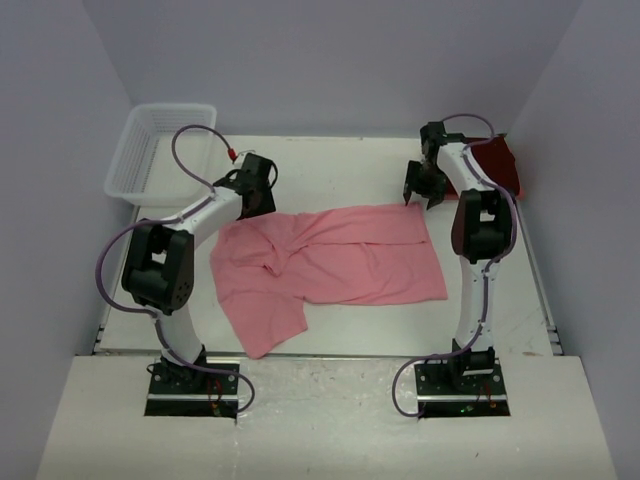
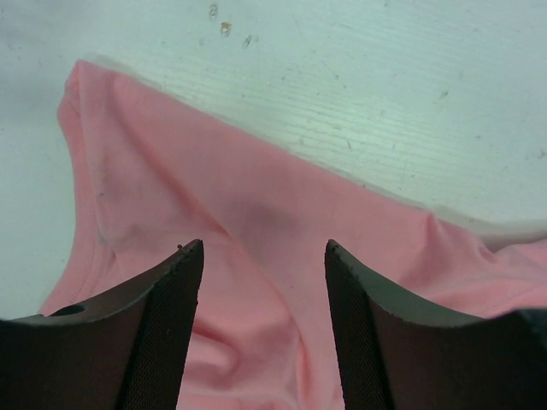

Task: Fold and stack the t-shirts
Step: Fold the flattened tshirt in 1/3 of the way

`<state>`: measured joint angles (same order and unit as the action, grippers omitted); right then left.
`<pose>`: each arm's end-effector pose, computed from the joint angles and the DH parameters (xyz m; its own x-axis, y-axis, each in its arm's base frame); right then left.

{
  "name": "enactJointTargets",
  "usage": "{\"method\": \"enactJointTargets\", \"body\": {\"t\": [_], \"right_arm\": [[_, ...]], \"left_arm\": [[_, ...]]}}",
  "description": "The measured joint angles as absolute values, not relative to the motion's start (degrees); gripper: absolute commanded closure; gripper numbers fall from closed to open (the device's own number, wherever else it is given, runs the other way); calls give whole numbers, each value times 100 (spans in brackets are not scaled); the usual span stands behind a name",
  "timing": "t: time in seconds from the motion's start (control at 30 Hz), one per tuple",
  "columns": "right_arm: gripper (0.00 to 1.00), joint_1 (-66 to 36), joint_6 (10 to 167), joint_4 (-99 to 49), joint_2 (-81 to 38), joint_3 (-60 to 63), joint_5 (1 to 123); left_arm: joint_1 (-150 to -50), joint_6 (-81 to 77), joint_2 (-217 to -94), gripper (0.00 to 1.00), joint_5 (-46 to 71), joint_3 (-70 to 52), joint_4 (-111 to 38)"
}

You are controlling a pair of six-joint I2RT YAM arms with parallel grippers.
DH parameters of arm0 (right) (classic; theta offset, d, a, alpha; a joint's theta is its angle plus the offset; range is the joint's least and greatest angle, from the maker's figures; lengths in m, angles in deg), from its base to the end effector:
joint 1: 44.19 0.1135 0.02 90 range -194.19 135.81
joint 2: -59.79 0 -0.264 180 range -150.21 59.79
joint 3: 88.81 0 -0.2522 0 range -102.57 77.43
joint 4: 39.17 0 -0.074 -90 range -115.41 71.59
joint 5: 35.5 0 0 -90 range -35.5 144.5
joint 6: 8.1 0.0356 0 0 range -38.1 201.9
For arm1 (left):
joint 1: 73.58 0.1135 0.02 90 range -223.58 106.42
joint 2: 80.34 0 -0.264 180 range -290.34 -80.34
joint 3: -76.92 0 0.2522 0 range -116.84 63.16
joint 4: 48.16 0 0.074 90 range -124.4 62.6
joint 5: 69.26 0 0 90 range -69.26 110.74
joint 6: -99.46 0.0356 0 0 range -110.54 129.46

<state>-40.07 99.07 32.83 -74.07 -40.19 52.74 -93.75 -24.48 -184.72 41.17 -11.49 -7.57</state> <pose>0.4830 0.0337 0.1874 -0.9370 0.2283 -0.2644 0.2229 0.9735 0.0507 0.3677 -0.1218 0.2103 -0.7294 -0.2894 -0.6198 -0.3191 0.9454 -0.0660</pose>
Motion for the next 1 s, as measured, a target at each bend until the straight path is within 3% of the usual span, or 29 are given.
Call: {"method": "enactJointTargets", "body": {"t": [0.17,0.37,0.7,1.0], "right_arm": [[42,-4009,9883,3412,-7547,-4159,5388],[53,-4009,9874,3683,-7785,-4693,5455],[45,-4011,9944,4160,-8004,-5053,5571],[50,-4064,10084,4348,-8023,-5051,5611]], "left_arm": [[-9379,-2382,-18472,38,3984,-1298,-779],[-9379,-2334,-18456,38,3863,-1302,-772],[-9375,-2236,-18093,37,3638,-1280,-777],[-9373,-2242,-17739,37,3363,-596,-1004]]}}
